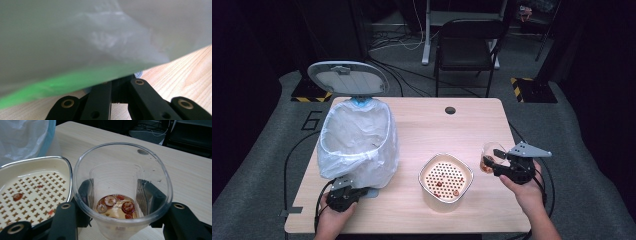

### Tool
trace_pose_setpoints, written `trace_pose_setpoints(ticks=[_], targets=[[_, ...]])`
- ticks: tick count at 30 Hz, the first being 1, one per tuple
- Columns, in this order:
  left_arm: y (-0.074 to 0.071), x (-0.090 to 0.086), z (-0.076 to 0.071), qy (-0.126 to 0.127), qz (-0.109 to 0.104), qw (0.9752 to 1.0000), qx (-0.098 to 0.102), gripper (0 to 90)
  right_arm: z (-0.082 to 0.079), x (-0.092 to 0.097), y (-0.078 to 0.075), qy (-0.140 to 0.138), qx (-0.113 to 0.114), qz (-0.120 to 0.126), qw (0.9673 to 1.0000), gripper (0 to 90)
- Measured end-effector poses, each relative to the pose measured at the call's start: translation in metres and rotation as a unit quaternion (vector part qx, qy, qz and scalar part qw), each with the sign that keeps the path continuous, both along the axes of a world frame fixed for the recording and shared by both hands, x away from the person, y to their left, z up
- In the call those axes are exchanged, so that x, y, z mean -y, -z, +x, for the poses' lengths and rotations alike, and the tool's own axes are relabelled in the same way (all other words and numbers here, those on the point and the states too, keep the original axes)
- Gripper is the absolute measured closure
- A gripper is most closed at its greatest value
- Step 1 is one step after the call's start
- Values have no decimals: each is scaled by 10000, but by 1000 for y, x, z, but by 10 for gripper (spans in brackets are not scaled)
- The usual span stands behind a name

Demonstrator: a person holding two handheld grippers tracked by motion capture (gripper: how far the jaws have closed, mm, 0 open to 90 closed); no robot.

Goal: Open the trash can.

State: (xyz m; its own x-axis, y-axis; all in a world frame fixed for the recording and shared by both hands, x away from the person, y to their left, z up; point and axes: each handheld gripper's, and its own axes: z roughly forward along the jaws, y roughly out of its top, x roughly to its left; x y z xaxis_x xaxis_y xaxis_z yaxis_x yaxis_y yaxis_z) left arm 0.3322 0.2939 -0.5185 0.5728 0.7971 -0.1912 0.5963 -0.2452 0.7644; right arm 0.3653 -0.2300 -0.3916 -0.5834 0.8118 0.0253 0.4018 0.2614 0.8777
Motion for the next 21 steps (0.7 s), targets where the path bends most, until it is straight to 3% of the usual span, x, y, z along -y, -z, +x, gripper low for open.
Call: trace_pose_setpoints(ticks=[3, 11, 14, 17, 21], targets=[[1, 1, -1, -148, -60, 9999, -63, 900, -2, -4, -8, -60, 87, -25, 9999, 499], [0, 0, 0, -13, -4, 10000, -14, 900, -3, -12, -17, -165, 282, -44, 9995, 509], [1, 2, -1, -174, -68, 9998, -52, 900, -4, -15, -20, -230, 329, -72, 9992, 512], [0, 0, 0, -44, -15, 10000, 6, 900, -7, -18, -23, -279, 378, -94, 9989, 514], [1, 1, -1, -155, -63, 9998, -60, 900, -9, -21, -28, -375, 610, -190, 9973, 515]])
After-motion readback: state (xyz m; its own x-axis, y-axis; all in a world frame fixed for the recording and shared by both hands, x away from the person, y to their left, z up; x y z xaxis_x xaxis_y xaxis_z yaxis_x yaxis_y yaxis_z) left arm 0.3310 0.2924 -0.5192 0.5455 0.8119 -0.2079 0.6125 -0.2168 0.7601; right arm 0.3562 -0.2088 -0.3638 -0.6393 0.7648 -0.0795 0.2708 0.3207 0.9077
